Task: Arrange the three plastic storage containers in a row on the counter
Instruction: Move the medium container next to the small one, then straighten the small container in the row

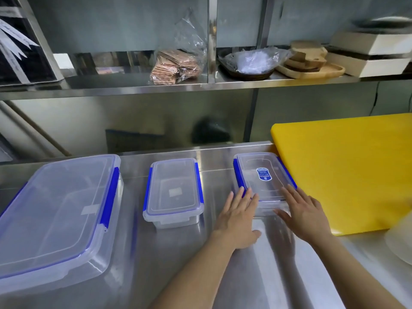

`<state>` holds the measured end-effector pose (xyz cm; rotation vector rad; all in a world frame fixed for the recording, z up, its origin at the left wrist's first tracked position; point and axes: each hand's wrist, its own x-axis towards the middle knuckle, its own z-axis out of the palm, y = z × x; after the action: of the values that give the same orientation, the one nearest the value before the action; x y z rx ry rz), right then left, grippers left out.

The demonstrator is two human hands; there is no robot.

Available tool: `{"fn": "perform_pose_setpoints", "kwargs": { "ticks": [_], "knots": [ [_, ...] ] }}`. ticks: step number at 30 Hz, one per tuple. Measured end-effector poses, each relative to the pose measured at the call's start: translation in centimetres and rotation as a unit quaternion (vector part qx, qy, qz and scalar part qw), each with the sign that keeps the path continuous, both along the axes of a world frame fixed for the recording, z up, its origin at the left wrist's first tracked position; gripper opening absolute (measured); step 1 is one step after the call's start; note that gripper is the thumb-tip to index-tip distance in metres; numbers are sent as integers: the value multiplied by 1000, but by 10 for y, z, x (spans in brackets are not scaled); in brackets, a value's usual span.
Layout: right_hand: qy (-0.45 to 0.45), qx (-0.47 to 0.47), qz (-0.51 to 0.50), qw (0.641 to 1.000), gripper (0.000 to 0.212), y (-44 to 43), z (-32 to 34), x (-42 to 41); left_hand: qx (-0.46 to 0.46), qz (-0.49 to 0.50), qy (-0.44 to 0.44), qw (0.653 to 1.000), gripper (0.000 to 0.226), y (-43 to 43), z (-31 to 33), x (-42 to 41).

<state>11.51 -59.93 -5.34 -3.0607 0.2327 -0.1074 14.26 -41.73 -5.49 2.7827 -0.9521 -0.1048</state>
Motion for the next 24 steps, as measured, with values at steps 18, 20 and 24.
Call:
{"fn": "perform_pose_setpoints", "kwargs": {
  "ticks": [18,20,24],
  "knots": [
    [84,204,185,958,68,173,6,25,-134,374,91,913,71,157,-10,14],
    [100,192,175,960,69,175,4,26,-136,369,104,914,73,158,-8,16],
    [79,170,175,967,68,175,11,22,-161,346,79,921,73,160,2,11]
  ]
}}
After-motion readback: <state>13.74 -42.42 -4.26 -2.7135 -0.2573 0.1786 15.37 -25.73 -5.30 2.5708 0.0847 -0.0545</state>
